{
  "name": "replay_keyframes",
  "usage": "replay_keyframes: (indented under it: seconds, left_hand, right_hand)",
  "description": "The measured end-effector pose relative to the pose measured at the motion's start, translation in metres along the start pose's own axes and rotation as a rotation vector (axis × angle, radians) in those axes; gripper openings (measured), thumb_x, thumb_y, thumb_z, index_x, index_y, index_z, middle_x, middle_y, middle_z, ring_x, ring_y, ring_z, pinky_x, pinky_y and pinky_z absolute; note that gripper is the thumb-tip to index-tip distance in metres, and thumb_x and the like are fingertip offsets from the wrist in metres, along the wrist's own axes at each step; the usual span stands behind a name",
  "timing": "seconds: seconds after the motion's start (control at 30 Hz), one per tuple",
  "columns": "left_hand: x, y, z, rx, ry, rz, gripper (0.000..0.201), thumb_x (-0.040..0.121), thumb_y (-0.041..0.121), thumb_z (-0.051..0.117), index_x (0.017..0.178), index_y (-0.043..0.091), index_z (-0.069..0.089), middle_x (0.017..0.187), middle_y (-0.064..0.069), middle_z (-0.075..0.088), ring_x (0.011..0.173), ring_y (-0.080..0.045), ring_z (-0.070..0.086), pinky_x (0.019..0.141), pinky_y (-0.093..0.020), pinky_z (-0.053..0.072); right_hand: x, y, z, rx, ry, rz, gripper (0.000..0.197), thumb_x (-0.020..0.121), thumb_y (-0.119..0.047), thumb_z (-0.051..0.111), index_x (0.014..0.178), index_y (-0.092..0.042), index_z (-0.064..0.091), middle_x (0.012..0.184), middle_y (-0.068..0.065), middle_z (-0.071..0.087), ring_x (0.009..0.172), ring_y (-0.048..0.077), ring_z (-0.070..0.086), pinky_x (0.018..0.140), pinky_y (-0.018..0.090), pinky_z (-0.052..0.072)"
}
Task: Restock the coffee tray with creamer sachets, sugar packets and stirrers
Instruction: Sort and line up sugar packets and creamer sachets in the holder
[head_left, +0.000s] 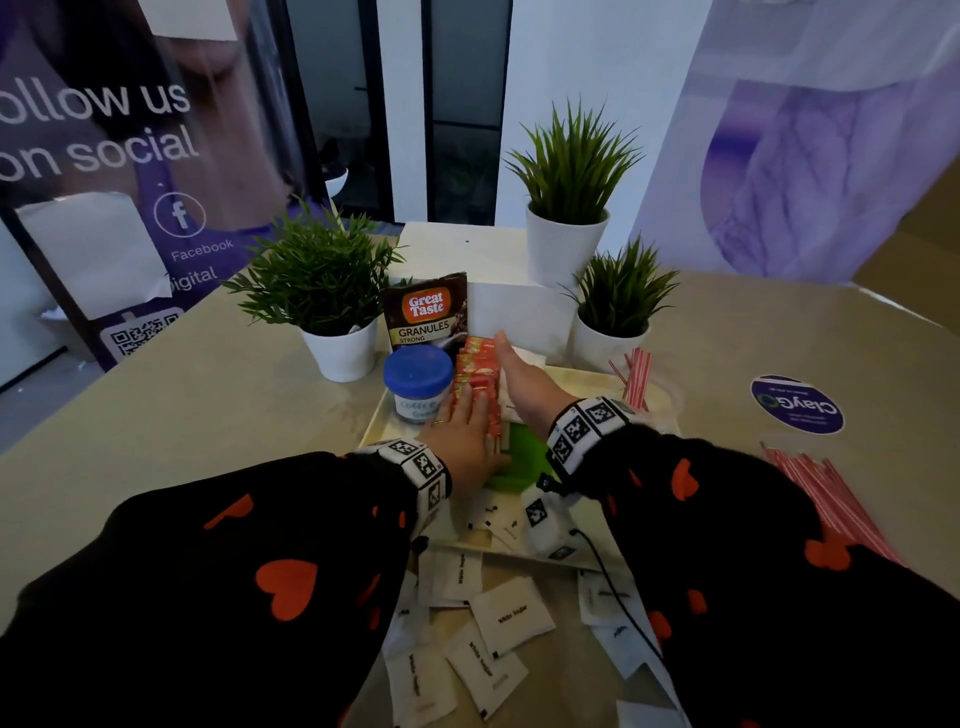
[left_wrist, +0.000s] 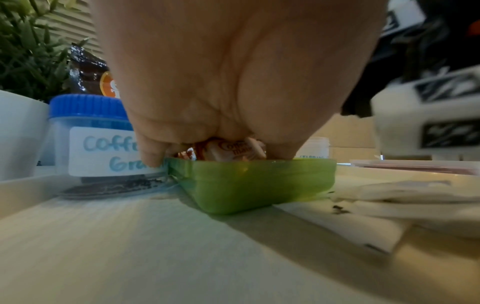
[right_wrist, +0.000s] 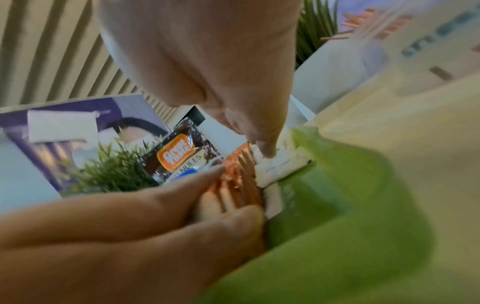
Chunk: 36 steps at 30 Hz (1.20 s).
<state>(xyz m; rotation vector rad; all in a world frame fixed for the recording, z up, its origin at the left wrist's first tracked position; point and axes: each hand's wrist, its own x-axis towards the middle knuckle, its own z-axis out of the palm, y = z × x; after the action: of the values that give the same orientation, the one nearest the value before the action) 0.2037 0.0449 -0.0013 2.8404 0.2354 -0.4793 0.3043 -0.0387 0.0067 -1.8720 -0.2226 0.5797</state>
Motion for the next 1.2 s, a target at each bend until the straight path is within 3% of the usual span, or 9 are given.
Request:
replay_keyframes:
  seconds: [0.1, 0.2, 0.37, 0.5, 0.7, 0.8, 0.87, 0.97, 1.2]
  left_hand:
    - [-0.003, 0.002, -0.005, -0.065, 0.012, -0.039, 0.106, 0.094, 0.055, 0.056, 0.157, 0.011, -0.017, 0.164, -0.009, -0.022, 0.153, -0.026, -0.012, 0.125, -0.047, 0.008]
    - [-0.001, -0.001, -0.002, -0.117, 0.119, -0.028, 0.115, 0.086, 0.054, 0.066, 0.158, 0.008, -0.01, 0.166, -0.012, -0.011, 0.154, -0.027, 0.001, 0.124, -0.047, 0.017]
    - [-0.008, 0.0, 0.0, -0.24, 0.239, 0.029, 0.094, 0.088, 0.041, 0.068, 0.158, 0.012, 0.013, 0.163, -0.012, 0.017, 0.147, -0.027, 0.028, 0.123, -0.041, 0.022]
    - [-0.017, -0.001, -0.001, -0.236, 0.126, 0.039, 0.084, 0.095, 0.033, 0.059, 0.158, 0.012, 0.007, 0.165, -0.015, 0.003, 0.15, -0.033, 0.02, 0.123, -0.045, 0.019]
    - [-0.02, -0.012, 0.004, -0.229, 0.13, 0.034, 0.084, 0.093, 0.023, 0.06, 0.158, 0.017, 0.008, 0.165, -0.011, -0.002, 0.152, -0.032, 0.016, 0.123, -0.044, 0.022]
    - [-0.03, -0.009, -0.003, -0.262, 0.249, 0.081, 0.077, 0.086, 0.031, 0.065, 0.152, 0.02, 0.027, 0.151, -0.011, 0.029, 0.141, -0.033, 0.034, 0.117, -0.048, 0.033]
    - [-0.041, -0.002, -0.007, -0.253, 0.322, 0.131, 0.061, 0.088, 0.027, 0.062, 0.144, 0.019, 0.04, 0.14, -0.008, 0.038, 0.131, -0.028, 0.043, 0.113, -0.044, 0.038]
    - [-0.059, 0.007, -0.011, -0.173, 0.355, 0.15, 0.04, 0.089, 0.028, 0.061, 0.128, 0.02, 0.056, 0.133, -0.005, 0.044, 0.119, -0.024, 0.05, 0.103, -0.039, 0.045]
    - [-0.096, 0.032, 0.01, 0.01, 0.118, 0.203, 0.015, 0.081, 0.038, 0.076, 0.09, 0.027, 0.071, 0.091, 0.008, 0.065, 0.087, -0.013, 0.062, 0.076, -0.03, 0.055]
  right_hand:
    - [-0.018, 0.003, 0.002, 0.375, -0.062, 0.12, 0.073, 0.095, -0.076, 0.03, 0.118, -0.019, 0.07, 0.107, 0.007, 0.077, 0.1, 0.022, 0.073, 0.085, 0.036, 0.055]
    - [-0.028, 0.01, 0.014, 0.501, -0.09, 0.159, 0.075, 0.091, -0.079, 0.035, 0.12, -0.02, 0.071, 0.107, 0.008, 0.077, 0.103, 0.026, 0.073, 0.095, 0.043, 0.056]
    - [-0.03, 0.018, 0.031, 0.559, -0.015, 0.102, 0.083, 0.074, -0.091, 0.046, 0.124, -0.029, 0.07, 0.113, 0.004, 0.076, 0.11, 0.026, 0.071, 0.106, 0.051, 0.048]
    - [-0.022, 0.032, 0.031, 0.639, -0.042, 0.081, 0.092, 0.06, -0.096, 0.055, 0.127, -0.034, 0.068, 0.119, 0.002, 0.074, 0.113, 0.026, 0.07, 0.107, 0.052, 0.047]
    - [-0.068, 0.011, 0.023, 0.681, -0.104, 0.123, 0.076, 0.089, -0.08, 0.041, 0.132, -0.022, 0.066, 0.121, 0.01, 0.073, 0.113, 0.028, 0.07, 0.103, 0.047, 0.052]
    - [-0.097, 0.0, 0.01, 0.484, -0.069, 0.052, 0.05, 0.099, -0.058, 0.05, 0.12, -0.017, 0.069, 0.104, 0.004, 0.075, 0.101, 0.022, 0.071, 0.081, 0.035, 0.054]
    - [-0.116, -0.001, -0.001, 0.252, -0.041, -0.005, 0.038, 0.101, -0.044, 0.057, 0.122, -0.014, 0.064, 0.11, -0.003, 0.069, 0.102, 0.016, 0.063, 0.083, 0.03, 0.045]
    - [-0.137, 0.008, -0.02, 0.097, -0.015, -0.054, 0.03, 0.097, -0.036, 0.066, 0.114, -0.012, 0.068, 0.108, 0.001, 0.068, 0.099, 0.018, 0.062, 0.079, 0.031, 0.046]
    - [-0.189, 0.056, -0.064, -0.086, 0.101, 0.005, 0.026, 0.091, -0.032, 0.073, 0.106, -0.011, 0.07, 0.105, 0.011, 0.075, 0.087, 0.019, 0.066, 0.071, 0.032, 0.049]
